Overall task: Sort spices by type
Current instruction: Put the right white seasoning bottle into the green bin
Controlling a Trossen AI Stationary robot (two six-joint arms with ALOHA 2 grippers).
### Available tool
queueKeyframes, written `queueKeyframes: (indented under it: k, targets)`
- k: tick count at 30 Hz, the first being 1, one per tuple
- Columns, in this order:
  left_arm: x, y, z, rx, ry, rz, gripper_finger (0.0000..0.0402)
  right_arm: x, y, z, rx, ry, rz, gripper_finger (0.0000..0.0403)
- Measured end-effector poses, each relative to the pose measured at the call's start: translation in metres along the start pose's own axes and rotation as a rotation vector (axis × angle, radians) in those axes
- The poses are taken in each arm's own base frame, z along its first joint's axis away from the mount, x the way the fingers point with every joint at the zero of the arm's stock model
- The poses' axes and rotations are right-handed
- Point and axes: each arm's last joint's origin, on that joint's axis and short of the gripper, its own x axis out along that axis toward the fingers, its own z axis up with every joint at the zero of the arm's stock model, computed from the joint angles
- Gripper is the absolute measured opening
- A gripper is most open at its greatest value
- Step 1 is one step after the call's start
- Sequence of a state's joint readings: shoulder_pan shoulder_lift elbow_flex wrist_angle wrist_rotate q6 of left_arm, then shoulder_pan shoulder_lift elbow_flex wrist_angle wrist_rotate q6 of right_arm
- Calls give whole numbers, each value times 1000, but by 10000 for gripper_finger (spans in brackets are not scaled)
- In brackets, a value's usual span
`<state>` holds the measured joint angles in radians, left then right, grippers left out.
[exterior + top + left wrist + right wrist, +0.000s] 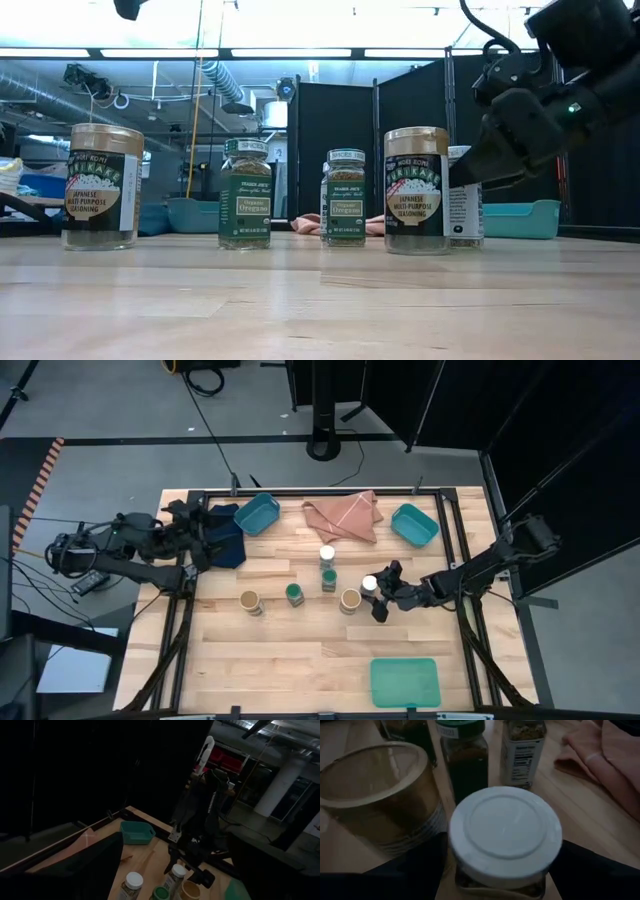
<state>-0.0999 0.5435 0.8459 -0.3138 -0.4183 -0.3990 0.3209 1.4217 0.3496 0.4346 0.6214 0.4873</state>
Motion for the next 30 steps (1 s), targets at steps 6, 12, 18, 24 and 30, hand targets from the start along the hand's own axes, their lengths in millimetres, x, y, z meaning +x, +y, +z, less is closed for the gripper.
queueKeyframes:
  k: [6, 12, 18, 24, 30]
  targets:
    - [3, -1, -2, -5, 12, 5, 363, 2, -3, 1, 40, -5, -30, 284]
    - [5, -1, -4, -9, 34, 15, 363, 2, -4, 2, 62, -11, -33, 205]
    - [9, -2, -6, -2, 48, 21, 363, 2, -4, 2, 153, -16, -32, 202]
    - [12, -2, -8, 3, 58, 25, 363, -2, -9, 14, 223, -52, -27, 202]
    - [13, -3, -9, 6, 64, 29, 363, -11, -30, 37, 247, -117, -82, 202]
